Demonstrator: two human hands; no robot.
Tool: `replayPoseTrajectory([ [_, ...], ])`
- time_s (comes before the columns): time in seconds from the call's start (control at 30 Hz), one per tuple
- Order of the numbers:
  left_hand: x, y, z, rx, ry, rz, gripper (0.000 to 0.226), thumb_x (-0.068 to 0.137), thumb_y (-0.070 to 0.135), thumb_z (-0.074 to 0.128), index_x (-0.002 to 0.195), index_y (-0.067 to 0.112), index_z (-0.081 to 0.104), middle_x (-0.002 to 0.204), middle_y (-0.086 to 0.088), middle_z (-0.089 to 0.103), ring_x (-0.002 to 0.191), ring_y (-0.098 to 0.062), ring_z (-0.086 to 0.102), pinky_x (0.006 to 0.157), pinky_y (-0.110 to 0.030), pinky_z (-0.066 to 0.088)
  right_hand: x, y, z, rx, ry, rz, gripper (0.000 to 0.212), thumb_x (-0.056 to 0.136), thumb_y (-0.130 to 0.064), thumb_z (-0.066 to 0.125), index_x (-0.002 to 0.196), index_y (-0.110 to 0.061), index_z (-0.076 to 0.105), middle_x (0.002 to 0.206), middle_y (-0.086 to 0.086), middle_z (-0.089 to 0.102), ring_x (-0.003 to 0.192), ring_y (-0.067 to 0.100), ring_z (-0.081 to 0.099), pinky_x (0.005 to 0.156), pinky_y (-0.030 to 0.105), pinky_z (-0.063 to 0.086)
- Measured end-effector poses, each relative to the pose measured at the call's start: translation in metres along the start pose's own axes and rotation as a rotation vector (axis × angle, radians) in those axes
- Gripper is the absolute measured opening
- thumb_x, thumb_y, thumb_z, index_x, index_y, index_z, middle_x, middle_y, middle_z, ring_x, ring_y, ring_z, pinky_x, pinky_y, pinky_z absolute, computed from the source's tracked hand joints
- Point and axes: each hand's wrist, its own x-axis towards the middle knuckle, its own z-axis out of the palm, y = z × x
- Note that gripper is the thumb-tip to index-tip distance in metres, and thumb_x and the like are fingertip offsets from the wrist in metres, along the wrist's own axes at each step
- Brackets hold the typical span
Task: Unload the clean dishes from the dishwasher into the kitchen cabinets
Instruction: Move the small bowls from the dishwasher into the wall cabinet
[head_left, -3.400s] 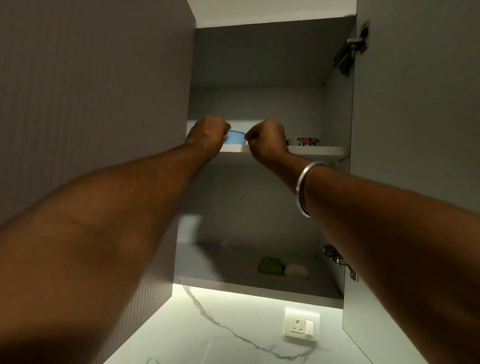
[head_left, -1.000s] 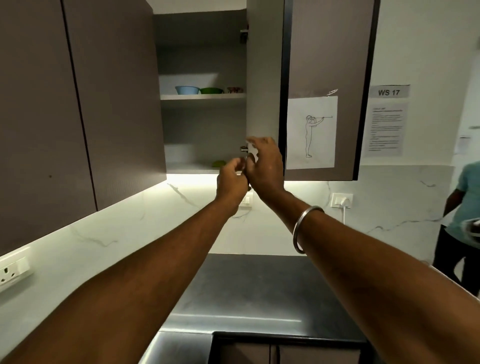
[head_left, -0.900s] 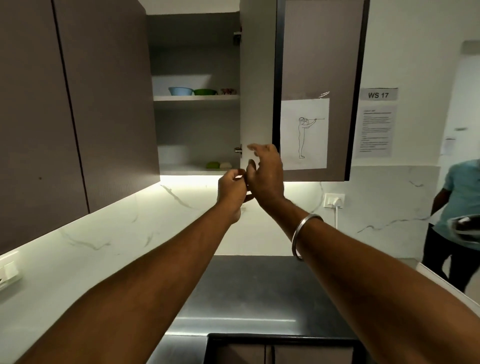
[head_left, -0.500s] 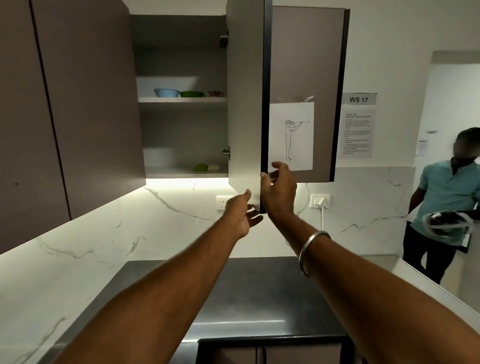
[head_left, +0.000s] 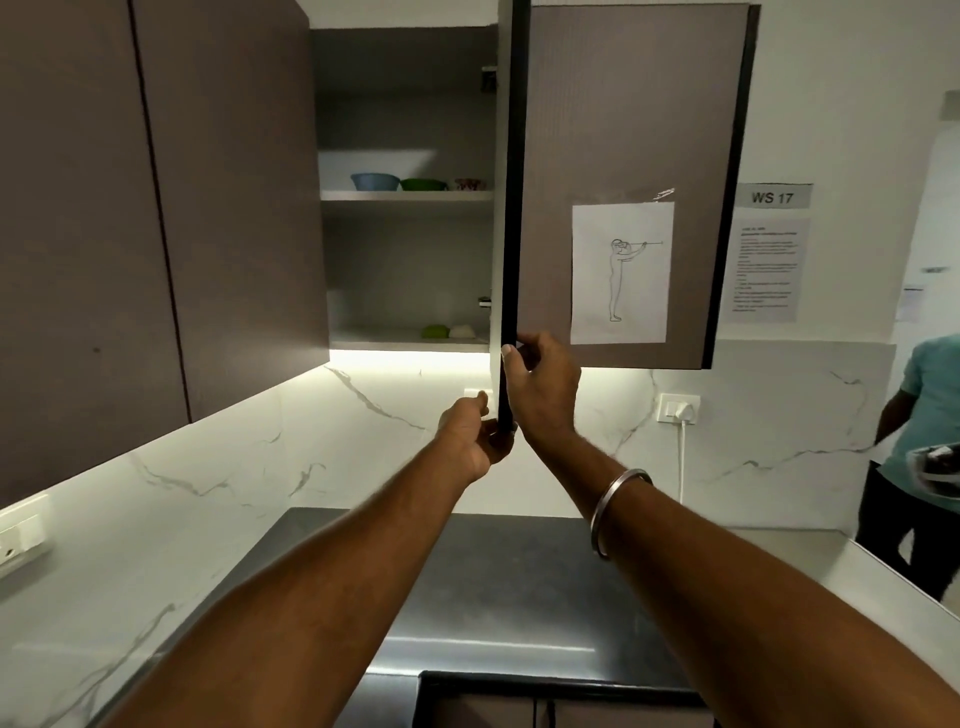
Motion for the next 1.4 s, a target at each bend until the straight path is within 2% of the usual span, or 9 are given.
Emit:
replayPoseTrajectory([
  [0.07, 0.002, 0.009, -0.014, -0.008, 0.032, 0.014, 0.028, 0.105, 0.028, 0.054, 0.12, 0.005, 0.061, 0.113, -0.023, 0.071, 0.107, -0.036, 0.071, 0.091, -0.045, 0.06, -0.004, -0.003, 0.015, 0.031, -0.05, -0.011, 0.022, 0.095, -0.023, 0.069, 0.116, -0.017, 0.069, 0.106, -0.003, 0.072, 0.092, 0.011, 0.067, 0.081, 0.021, 0.057],
  [0.27, 0.005, 0.038, -0.058, -0.07, 0.136, 0.122, 0.031, 0.105, 0.032, 0.054, 0.124, 0.009, 0.063, 0.116, -0.022, 0.071, 0.103, -0.039, 0.072, 0.089, -0.049, 0.061, -0.012, -0.016, 0.066, 0.045, -0.234, -0.074, 0.01, 0.095, -0.016, 0.067, 0.104, -0.021, 0.068, 0.098, -0.006, 0.068, 0.085, 0.012, 0.065, 0.077, 0.017, 0.055],
  [0.37, 0.011, 0.052, -0.082, -0.071, 0.201, 0.205, 0.036, 0.102, 0.037, 0.06, 0.124, 0.009, 0.064, 0.117, -0.021, 0.071, 0.104, -0.041, 0.071, 0.087, -0.052, 0.062, -0.016, -0.02, 0.095, 0.039, -0.317, -0.105, 0.014, 0.095, -0.014, 0.066, 0.106, -0.018, 0.072, 0.101, -0.004, 0.07, 0.087, 0.013, 0.066, 0.083, 0.024, 0.059],
  [0.6, 0.043, 0.08, -0.128, -0.037, 0.339, 0.319, 0.036, 0.093, 0.029, 0.075, 0.121, 0.008, 0.067, 0.114, -0.016, 0.074, 0.098, -0.036, 0.074, 0.09, -0.05, 0.061, -0.015, -0.008, 0.161, -0.017, -0.447, -0.213, 0.017, 0.094, -0.007, 0.062, 0.104, -0.016, 0.073, 0.102, 0.0, 0.072, 0.087, 0.014, 0.063, 0.081, 0.021, 0.053],
  [0.77, 0.087, 0.089, -0.157, -0.129, 0.417, 0.405, 0.04, 0.09, 0.032, 0.078, 0.117, 0.008, 0.063, 0.112, -0.017, 0.073, 0.094, -0.036, 0.075, 0.09, -0.047, 0.061, 0.0, 0.018, 0.206, -0.009, -0.459, -0.243, 0.019, 0.096, -0.012, 0.065, 0.113, -0.016, 0.072, 0.112, 0.0, 0.07, 0.092, 0.01, 0.059, 0.083, 0.016, 0.045],
  [0.87, 0.117, 0.096, -0.175, -0.176, 0.441, 0.436, 0.037, 0.088, 0.035, 0.078, 0.11, 0.009, 0.063, 0.109, -0.016, 0.074, 0.09, -0.033, 0.076, 0.088, -0.044, 0.062, 0.011, 0.037, 0.236, -0.025, -0.451, -0.276, 0.021, 0.096, -0.012, 0.065, 0.115, -0.016, 0.071, 0.114, 0.001, 0.069, 0.092, 0.01, 0.057, 0.085, 0.018, 0.048],
  [1.07, 0.176, 0.12, -0.199, -0.274, 0.478, 0.464, 0.047, 0.087, 0.039, 0.078, 0.114, 0.004, 0.064, 0.104, -0.018, 0.076, 0.084, -0.031, 0.077, 0.083, -0.043, 0.064, 0.029, 0.062, 0.295, -0.063, -0.455, -0.302, 0.029, 0.093, -0.003, 0.061, 0.116, -0.018, 0.071, 0.111, 0.002, 0.068, 0.095, 0.015, 0.059, 0.086, 0.025, 0.051],
  [1.23, 0.219, 0.134, -0.209, -0.364, 0.48, 0.457, 0.034, 0.09, 0.027, 0.078, 0.106, 0.0, 0.066, 0.099, -0.02, 0.076, 0.08, -0.031, 0.078, 0.073, -0.038, 0.065, 0.045, 0.079, 0.334, -0.075, -0.454, -0.319, 0.023, 0.091, -0.005, 0.062, 0.108, -0.018, 0.07, 0.104, 0.003, 0.067, 0.091, 0.017, 0.061, 0.081, 0.031, 0.055],
  [1.4, 0.258, 0.147, -0.213, -0.398, 0.477, 0.422, 0.016, 0.093, 0.011, 0.076, 0.094, -0.001, 0.065, 0.092, -0.024, 0.076, 0.071, -0.029, 0.076, 0.075, -0.04, 0.065, 0.058, 0.099, 0.365, -0.145, -0.469, -0.336, 0.028, 0.086, 0.002, 0.056, 0.105, -0.014, 0.069, 0.102, 0.007, 0.066, 0.091, 0.021, 0.06, 0.081, 0.035, 0.056],
])
